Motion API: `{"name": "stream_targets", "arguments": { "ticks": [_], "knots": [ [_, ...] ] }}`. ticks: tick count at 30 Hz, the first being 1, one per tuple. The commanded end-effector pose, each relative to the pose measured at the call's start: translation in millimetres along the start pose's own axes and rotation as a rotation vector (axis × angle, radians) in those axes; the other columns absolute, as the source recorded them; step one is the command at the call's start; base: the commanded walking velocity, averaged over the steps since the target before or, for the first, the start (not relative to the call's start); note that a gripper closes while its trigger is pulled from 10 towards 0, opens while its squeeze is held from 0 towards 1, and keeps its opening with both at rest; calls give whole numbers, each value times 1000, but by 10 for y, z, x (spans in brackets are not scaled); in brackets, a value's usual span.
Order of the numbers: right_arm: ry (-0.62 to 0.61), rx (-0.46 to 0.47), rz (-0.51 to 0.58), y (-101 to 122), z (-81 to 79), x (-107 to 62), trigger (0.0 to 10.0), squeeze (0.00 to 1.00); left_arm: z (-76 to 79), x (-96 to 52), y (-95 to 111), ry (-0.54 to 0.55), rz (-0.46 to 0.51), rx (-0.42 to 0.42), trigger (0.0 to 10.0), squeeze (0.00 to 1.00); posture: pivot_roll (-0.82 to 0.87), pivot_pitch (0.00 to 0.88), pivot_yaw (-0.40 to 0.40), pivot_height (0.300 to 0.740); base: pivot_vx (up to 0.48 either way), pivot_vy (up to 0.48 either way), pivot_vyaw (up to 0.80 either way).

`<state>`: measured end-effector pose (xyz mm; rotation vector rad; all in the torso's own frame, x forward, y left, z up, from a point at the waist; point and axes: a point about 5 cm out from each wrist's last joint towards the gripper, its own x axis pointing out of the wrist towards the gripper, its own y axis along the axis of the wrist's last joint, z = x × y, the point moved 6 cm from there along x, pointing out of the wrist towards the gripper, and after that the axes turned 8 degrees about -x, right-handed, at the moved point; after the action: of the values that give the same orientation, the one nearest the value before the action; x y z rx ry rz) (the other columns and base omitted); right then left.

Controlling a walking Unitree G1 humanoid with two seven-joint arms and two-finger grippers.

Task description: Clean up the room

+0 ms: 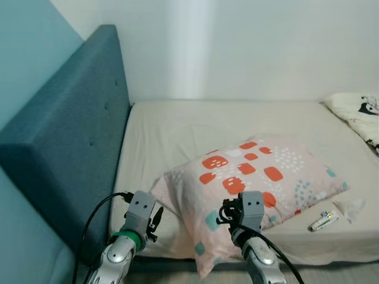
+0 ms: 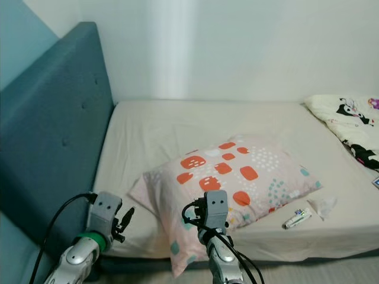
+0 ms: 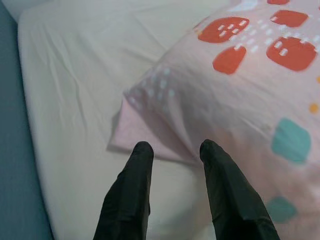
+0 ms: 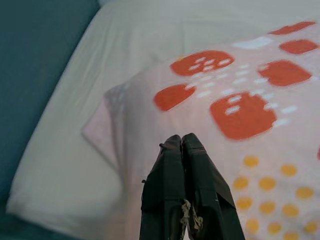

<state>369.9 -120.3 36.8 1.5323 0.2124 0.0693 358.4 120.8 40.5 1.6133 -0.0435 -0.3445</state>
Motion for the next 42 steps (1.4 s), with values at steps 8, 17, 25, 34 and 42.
{"name": "stream_targets", "arguments": {
  "ticks": [8,17,25,34,42],
  "knots": [
    [-5,4,-19,-53,0,-18,10000,0,-5,-9,-65,1,-24,0,10000,0,-74,9,38,740,310,0,0],
    [-7,5,-18,-52,-1,-18,10000,0,0,-7,-58,-3,-22,-1,10000,0,-74,8,40,740,0,0,0],
    [-11,7,-19,-58,0,-22,10000,0,16,-7,-57,-17,-21,-2,10000,0,-75,10,44,740,0,0,0],
    [-8,21,-4,-45,-21,-32,10000,0,20,-9,-73,-19,-28,-1,10000,0,-77,12,45,735,0,0,0],
    [-8,22,-6,-57,-20,-39,10000,0,42,2,-88,-24,-35,3,10000,0,-80,8,46,695,0,0,0]
  ]
}}
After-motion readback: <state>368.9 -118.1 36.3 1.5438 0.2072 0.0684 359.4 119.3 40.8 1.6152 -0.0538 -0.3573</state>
